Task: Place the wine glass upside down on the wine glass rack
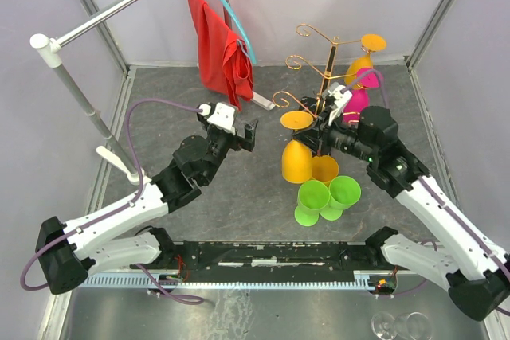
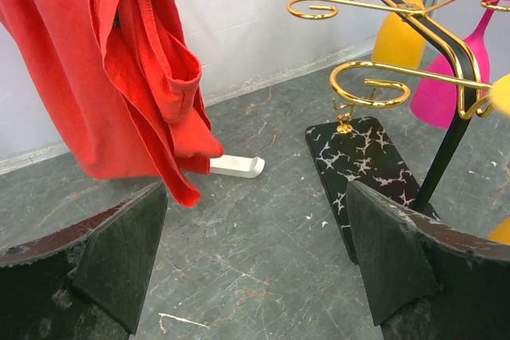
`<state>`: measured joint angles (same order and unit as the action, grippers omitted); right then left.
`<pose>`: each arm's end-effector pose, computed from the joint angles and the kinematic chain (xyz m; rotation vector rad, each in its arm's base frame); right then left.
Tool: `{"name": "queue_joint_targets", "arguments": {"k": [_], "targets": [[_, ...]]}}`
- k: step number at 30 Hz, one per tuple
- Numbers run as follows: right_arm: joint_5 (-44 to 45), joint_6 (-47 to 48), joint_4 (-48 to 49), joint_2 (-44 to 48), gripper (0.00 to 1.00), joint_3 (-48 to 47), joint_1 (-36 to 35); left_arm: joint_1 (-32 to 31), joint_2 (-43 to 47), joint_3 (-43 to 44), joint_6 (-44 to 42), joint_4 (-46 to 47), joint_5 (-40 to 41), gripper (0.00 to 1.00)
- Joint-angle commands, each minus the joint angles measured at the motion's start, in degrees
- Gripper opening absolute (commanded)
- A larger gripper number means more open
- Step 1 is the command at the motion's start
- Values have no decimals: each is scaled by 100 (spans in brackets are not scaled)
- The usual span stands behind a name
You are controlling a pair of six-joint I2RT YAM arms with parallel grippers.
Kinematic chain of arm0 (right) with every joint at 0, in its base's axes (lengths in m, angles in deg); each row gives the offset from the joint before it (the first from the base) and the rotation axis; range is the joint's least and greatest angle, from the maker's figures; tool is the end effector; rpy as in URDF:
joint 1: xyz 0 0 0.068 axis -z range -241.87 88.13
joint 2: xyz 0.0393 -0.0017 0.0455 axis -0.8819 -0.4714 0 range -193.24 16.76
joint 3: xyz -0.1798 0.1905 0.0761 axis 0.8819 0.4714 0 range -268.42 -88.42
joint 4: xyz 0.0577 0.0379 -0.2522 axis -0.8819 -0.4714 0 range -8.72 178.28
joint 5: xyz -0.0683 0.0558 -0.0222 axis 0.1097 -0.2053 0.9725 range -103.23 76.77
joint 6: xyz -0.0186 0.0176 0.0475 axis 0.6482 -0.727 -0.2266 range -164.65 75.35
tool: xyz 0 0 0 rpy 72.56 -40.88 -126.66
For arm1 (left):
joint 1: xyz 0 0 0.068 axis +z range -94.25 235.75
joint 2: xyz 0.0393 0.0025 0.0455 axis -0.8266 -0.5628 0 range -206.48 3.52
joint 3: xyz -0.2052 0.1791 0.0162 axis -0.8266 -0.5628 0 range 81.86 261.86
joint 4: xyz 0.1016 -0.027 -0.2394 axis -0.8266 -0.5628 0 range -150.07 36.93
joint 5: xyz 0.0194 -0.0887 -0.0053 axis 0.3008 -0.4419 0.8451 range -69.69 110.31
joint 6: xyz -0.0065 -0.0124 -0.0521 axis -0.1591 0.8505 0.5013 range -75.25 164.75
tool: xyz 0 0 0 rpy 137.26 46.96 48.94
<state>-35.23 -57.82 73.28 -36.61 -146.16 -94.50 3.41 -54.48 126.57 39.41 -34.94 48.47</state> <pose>0.1675 0.1230 0.3841 -0.5938 1.7356 0.9089 0.1584 -0.1777 0.3484 0.3528 1.4614 -0.2958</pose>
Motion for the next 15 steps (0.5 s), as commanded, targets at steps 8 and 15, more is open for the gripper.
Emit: {"name": "queue_joint_targets", "arguments": {"k": [8, 15], "targets": [[934, 273, 1486, -223, 1, 658, -292, 70, 228, -135, 228, 209, 147, 99], [1420, 279, 2371, -212, 1, 1136, -378, 102, 319, -220, 201, 182, 175, 99]]}}
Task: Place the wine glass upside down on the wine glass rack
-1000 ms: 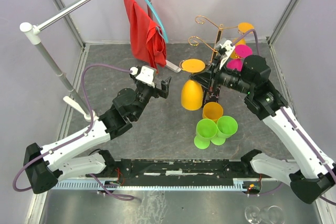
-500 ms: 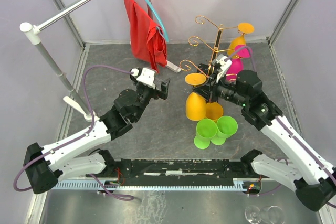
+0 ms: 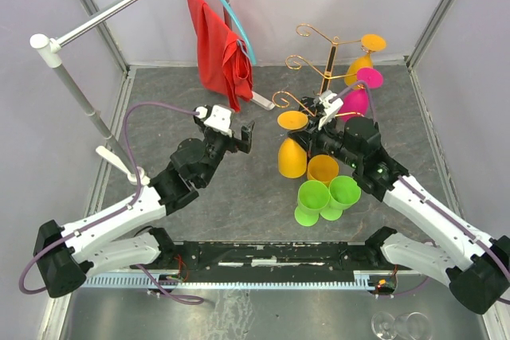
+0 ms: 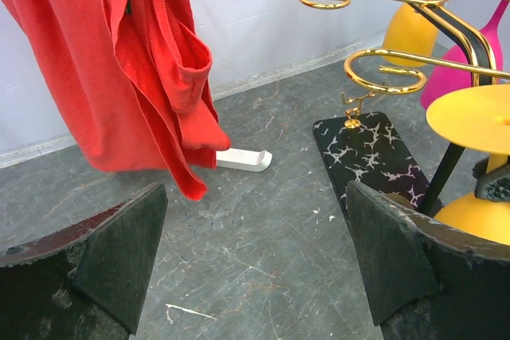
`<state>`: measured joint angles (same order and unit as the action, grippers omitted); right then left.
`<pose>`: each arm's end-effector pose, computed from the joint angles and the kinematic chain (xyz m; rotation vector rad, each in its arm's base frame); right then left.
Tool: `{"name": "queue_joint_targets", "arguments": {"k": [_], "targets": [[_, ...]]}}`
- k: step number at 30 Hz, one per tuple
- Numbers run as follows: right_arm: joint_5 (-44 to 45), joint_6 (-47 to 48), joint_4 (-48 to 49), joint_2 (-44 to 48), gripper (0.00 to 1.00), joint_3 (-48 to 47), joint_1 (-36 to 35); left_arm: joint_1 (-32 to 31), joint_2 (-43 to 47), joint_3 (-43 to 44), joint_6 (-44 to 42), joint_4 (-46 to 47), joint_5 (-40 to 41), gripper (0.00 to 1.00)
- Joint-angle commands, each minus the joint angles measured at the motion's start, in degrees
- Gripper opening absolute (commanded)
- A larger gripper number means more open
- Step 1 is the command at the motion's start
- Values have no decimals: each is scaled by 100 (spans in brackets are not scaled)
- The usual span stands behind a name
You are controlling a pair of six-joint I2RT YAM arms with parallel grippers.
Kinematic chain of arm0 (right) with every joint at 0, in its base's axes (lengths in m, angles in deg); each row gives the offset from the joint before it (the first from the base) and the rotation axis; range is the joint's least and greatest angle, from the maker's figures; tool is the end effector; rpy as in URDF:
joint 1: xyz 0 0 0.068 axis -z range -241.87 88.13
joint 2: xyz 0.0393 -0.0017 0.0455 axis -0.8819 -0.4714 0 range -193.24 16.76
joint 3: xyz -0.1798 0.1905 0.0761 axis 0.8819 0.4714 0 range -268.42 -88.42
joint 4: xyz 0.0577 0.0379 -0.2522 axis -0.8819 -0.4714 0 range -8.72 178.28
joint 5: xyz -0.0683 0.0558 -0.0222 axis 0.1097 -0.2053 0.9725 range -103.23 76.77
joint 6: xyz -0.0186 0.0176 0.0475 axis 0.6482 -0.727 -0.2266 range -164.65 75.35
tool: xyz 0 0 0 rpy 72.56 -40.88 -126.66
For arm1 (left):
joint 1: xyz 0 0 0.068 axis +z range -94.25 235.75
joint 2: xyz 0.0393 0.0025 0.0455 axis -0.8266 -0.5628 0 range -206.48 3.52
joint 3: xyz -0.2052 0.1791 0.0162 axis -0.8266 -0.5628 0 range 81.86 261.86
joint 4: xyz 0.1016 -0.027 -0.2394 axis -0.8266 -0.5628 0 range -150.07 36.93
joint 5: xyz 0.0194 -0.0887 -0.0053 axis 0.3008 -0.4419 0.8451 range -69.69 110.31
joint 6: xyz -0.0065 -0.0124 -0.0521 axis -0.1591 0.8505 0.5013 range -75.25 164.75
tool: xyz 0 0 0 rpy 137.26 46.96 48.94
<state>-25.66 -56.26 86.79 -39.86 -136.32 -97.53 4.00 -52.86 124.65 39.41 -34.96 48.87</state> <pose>0.1850 0.1421 0.3368 -0.5365 1.7310 0.7848 0.1564 -0.1709 0.3424 0.3429 1.4683 -0.2798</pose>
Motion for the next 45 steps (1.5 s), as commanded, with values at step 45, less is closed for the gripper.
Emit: {"name": "queue_joint_targets", "arguments": {"k": [45], "targets": [[1649, 472, 2451, -958, 1, 150, -131, 309, 250, -250, 126, 169, 24, 99]]}}
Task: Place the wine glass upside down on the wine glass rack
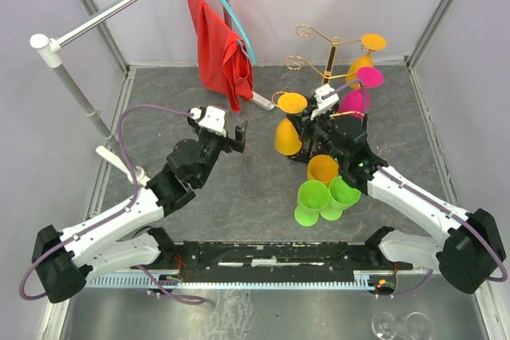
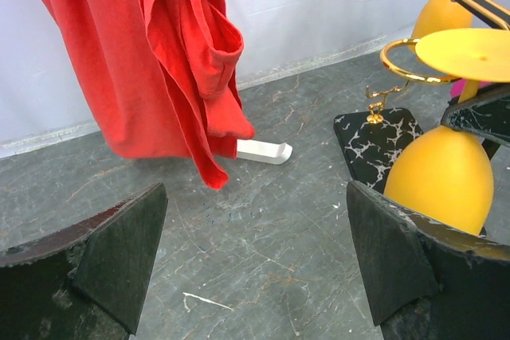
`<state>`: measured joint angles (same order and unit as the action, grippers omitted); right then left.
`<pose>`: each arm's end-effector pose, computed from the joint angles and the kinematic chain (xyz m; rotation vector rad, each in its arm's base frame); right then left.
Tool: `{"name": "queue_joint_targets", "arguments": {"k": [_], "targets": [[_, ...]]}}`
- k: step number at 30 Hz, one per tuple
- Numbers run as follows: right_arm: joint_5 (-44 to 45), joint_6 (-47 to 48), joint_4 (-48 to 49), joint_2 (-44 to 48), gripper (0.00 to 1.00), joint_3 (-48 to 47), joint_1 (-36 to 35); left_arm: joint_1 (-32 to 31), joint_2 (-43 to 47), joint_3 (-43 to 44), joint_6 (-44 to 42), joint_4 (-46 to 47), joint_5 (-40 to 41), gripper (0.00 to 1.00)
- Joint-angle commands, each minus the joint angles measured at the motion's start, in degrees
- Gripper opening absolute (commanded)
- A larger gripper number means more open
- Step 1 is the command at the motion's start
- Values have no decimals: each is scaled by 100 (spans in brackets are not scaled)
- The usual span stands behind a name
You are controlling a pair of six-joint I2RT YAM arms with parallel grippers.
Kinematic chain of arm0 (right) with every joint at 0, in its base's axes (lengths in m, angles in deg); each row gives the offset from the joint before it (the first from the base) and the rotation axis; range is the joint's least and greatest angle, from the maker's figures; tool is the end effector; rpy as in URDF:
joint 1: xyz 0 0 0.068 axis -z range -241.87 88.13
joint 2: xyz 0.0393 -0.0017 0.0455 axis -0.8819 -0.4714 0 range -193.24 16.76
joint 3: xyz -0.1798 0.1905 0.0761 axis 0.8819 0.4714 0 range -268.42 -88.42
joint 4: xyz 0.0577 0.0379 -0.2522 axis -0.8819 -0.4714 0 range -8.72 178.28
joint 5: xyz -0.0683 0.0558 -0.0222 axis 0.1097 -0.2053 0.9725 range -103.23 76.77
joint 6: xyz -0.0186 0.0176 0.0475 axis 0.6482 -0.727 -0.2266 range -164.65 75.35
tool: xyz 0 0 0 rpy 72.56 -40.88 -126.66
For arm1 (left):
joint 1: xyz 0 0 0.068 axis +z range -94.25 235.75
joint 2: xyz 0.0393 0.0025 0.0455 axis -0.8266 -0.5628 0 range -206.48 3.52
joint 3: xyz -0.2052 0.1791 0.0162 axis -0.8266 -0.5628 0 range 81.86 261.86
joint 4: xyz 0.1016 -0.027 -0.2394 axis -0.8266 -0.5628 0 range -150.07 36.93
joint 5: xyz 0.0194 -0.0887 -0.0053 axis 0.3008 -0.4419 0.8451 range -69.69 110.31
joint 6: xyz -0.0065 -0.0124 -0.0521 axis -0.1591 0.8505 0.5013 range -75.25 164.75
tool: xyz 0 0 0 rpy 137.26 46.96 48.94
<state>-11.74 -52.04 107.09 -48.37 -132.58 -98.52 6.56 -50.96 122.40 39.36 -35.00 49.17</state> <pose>0.2163 0.1597 0.3172 -0.3938 1.5907 0.5718 0.1593 -0.1582 0.3352 0.3100 1.4801 -0.2363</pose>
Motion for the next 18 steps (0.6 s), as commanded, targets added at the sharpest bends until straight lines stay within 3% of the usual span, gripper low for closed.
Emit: {"name": "queue_joint_targets", "arguments": {"k": [1, 18], "targets": [[263, 49, 469, -151, 1, -224, -30, 56, 60, -28, 126, 171, -5, 99], [160, 201, 672, -834, 1, -634, -140, 121, 125, -140, 196, 202, -81, 99]]}}
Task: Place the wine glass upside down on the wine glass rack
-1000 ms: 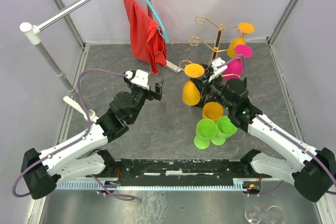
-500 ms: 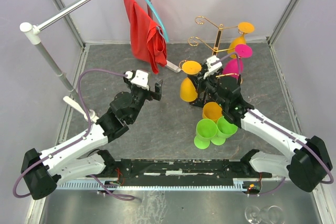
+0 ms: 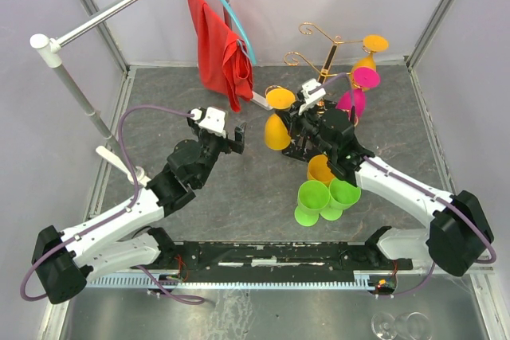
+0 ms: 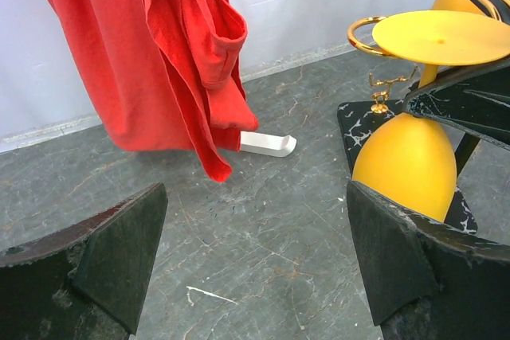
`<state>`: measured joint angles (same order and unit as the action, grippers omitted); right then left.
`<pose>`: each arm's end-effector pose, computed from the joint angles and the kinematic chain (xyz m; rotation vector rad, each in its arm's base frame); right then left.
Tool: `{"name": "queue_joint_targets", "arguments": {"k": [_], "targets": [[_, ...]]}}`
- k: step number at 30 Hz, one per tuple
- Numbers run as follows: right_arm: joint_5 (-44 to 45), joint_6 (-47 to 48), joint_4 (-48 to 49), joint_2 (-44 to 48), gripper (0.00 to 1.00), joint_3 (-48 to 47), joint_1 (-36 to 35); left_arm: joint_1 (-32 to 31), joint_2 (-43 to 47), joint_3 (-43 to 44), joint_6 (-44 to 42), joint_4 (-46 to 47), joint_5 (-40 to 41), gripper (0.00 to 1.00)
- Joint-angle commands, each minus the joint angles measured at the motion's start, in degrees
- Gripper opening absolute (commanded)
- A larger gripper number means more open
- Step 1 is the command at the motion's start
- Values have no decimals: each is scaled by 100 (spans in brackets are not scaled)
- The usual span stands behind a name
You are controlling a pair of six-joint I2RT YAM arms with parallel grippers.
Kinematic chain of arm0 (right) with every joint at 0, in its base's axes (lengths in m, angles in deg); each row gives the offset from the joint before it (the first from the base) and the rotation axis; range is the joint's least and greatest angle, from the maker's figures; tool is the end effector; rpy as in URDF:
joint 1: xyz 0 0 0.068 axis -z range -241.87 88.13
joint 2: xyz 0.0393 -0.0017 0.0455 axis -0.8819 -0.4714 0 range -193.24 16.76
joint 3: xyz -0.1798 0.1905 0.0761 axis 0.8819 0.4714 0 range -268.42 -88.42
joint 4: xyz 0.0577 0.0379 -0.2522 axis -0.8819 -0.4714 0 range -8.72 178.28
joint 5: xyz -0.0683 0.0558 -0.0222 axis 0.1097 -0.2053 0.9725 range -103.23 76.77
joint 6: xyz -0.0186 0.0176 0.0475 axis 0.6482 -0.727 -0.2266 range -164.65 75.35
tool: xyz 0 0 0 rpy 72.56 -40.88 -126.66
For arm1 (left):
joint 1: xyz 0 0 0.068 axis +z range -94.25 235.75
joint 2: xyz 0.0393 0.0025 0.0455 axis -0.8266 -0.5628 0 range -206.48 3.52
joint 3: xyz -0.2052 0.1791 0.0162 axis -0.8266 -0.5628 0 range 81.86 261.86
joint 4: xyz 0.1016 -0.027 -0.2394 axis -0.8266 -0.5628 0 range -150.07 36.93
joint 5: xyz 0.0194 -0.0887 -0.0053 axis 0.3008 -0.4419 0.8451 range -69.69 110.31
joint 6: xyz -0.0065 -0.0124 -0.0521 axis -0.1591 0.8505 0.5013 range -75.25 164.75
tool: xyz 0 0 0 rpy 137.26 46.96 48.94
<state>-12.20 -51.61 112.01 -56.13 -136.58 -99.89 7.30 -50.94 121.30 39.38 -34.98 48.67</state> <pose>0.2365 0.1840 0.3159 -0.4198 1.5650 0.5955 0.1612 -0.1564 0.3284 0.3172 1.4945 -0.2249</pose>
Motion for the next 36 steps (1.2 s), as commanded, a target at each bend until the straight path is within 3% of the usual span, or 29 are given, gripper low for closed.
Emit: {"name": "queue_joint_targets", "arguments": {"k": [1, 17, 36], "targets": [[295, 152, 192, -38, 1, -206, -11, 46, 134, -37, 194, 202, -32, 99], [2191, 945, 538, 224, 1, 68, -559, 55, 167, -153, 289, 269, -75, 99], [3089, 1272, 1176, -576, 1, -420, -1121, 60, 490, -287, 203, 292, -111, 99]]}}
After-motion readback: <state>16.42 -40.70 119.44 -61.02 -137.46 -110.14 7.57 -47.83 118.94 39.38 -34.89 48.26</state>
